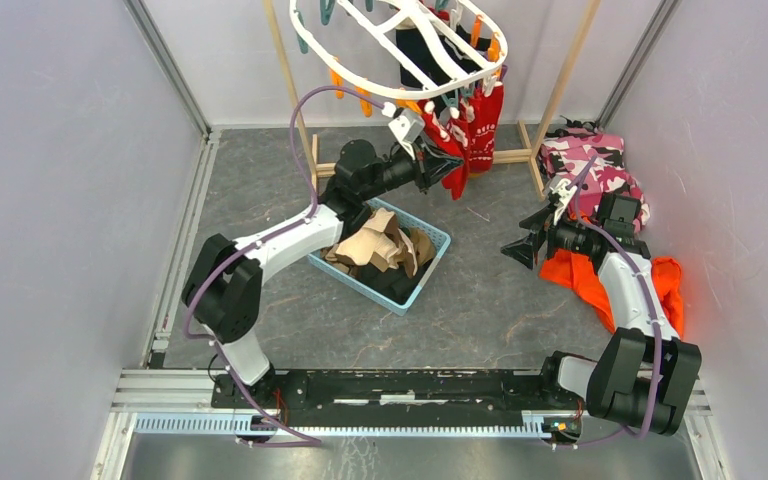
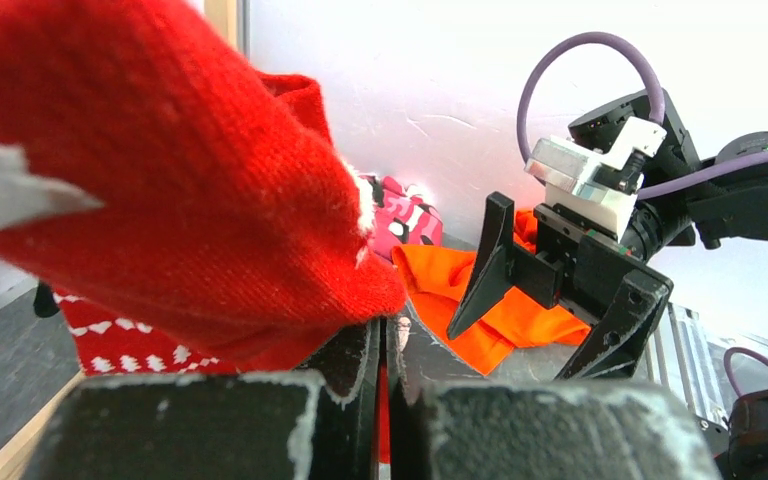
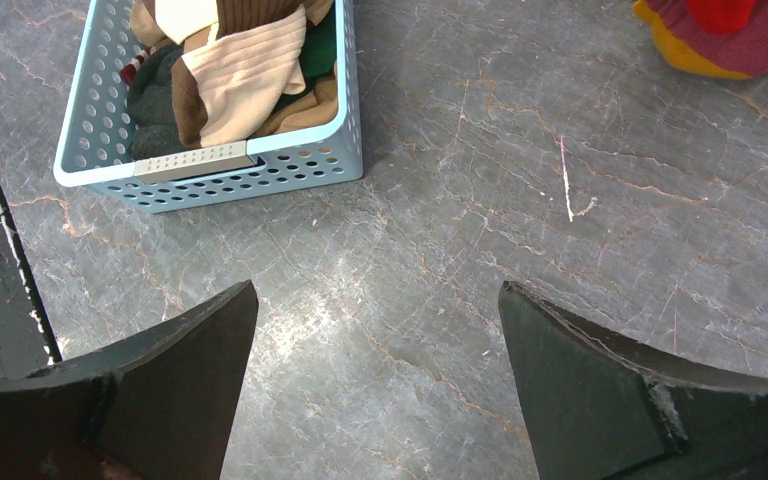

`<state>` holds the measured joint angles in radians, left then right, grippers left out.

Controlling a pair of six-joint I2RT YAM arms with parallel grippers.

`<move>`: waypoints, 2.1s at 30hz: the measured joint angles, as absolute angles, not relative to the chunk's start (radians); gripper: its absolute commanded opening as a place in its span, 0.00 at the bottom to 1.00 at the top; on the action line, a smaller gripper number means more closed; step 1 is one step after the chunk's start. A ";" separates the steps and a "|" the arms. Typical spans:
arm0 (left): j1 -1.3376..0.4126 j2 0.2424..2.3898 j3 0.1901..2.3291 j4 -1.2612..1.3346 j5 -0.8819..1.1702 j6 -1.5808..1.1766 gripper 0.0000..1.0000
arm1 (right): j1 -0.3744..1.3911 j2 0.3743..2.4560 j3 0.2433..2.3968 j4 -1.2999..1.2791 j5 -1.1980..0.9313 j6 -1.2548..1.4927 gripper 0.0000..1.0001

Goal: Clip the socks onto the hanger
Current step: Adjust the hanger on the clothesline.

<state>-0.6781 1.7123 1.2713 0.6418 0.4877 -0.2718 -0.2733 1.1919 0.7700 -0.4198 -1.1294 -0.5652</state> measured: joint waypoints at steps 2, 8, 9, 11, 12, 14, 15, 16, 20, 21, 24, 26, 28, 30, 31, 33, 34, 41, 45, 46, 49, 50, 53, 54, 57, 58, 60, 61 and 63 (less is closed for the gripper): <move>-0.694 1.735 1.293 0.646 0.479 -0.273 0.02 | -0.273 1.192 0.770 -0.420 -1.129 -0.565 0.97; -0.742 1.777 1.328 0.657 0.445 -0.273 0.02 | -0.273 1.192 0.770 -0.420 -1.129 -0.566 0.97; -0.749 1.778 1.328 0.657 0.436 -0.273 0.02 | -0.273 1.192 0.770 -0.420 -1.129 -0.566 0.97; -0.763 1.778 1.329 0.661 0.412 -0.272 0.02 | -0.273 1.192 0.770 -0.420 -1.129 -0.566 0.97; -0.770 1.778 1.330 0.662 0.398 -0.272 0.02 | -0.273 1.192 0.770 -0.420 -1.129 -0.566 0.97; -0.783 1.784 1.338 0.665 0.371 -0.272 0.02 | -0.273 1.192 0.770 -0.420 -1.129 -0.566 0.97; -0.787 1.789 1.344 0.667 0.361 -0.272 0.03 | -0.273 1.192 0.770 -0.420 -1.129 -0.566 0.97; -0.792 1.795 1.350 0.668 0.347 -0.272 0.03 | -0.273 1.192 0.770 -0.421 -1.129 -0.566 0.97; -0.799 1.807 1.356 0.667 0.315 -0.272 0.18 | -0.273 1.192 0.770 -0.425 -1.130 -0.572 0.97; -0.799 1.807 1.356 0.665 0.311 -0.272 0.21 | -0.273 1.192 0.770 -0.427 -1.130 -0.573 0.97; -0.799 1.807 1.356 0.666 0.296 -0.273 0.33 | -0.273 1.192 0.770 -0.428 -1.132 -0.574 0.97; -0.799 1.806 1.349 0.666 0.287 -0.273 0.39 | -0.273 1.192 0.770 -0.429 -1.137 -0.575 0.97; -0.799 1.802 1.337 0.667 0.285 -0.272 0.44 | -0.273 1.192 0.770 -0.429 -1.142 -0.577 0.97; -0.799 1.788 1.312 0.666 0.281 -0.272 0.46 | -0.273 1.192 0.770 -0.431 -1.145 -0.580 0.97; -0.799 1.779 1.300 0.665 0.281 -0.272 0.48 | -0.273 1.192 0.770 -0.432 -1.147 -0.581 0.97; -0.799 1.754 1.269 0.662 0.278 -0.272 0.50 | -0.273 1.192 0.770 -0.435 -1.150 -0.582 0.97; -0.799 1.740 1.256 0.661 0.277 -0.272 0.51 | -0.273 1.192 0.770 -0.436 -1.152 -0.583 0.97; -0.799 1.636 1.171 0.656 0.260 -0.259 0.61 | -0.273 1.192 0.770 -0.444 -1.163 -0.594 0.97; -0.799 1.568 1.119 0.640 0.232 -0.246 0.69 | -0.273 1.192 0.770 -0.448 -1.171 -0.601 0.97; -0.799 1.556 1.110 0.633 0.224 -0.243 0.71 | -0.273 1.192 0.770 -0.450 -1.171 -0.601 0.97; -0.799 1.516 1.078 0.609 0.197 -0.228 0.76 | -0.272 1.190 0.770 -0.454 -1.171 -0.604 0.97; -0.799 1.503 1.068 0.598 0.184 -0.221 0.77 | -0.271 1.188 0.770 -0.456 -1.171 -0.607 0.97; -0.799 1.464 1.036 0.563 0.151 -0.208 0.84 | -0.269 1.182 0.770 -0.458 -1.172 -0.608 0.97; -0.799 1.451 1.025 0.552 0.140 -0.202 0.86 | -0.269 1.180 0.770 -0.459 -1.172 -0.609 0.97; -0.799 1.389 0.979 0.509 0.100 -0.194 0.92 | -0.268 1.177 0.770 -0.463 -1.172 -0.612 0.97; -0.799 1.377 0.973 0.501 0.093 -0.192 0.93 | -0.268 1.177 0.770 -0.465 -1.172 -0.614 0.97; -0.799 1.341 0.958 0.471 0.075 -0.192 0.96 | -0.266 1.176 0.770 -0.468 -1.171 -0.618 0.97; -0.799 1.318 0.953 0.450 0.065 -0.191 0.97 | -0.265 1.175 0.770 -0.470 -1.171 -0.619 0.97; -0.799 1.270 0.944 0.409 0.051 -0.187 1.00 | -0.263 1.172 0.770 -0.474 -1.171 -0.626 0.97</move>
<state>-0.7990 1.2697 0.9440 0.4088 0.0505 -0.1871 -0.2634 1.1721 0.7700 -0.4744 -1.1713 -0.6262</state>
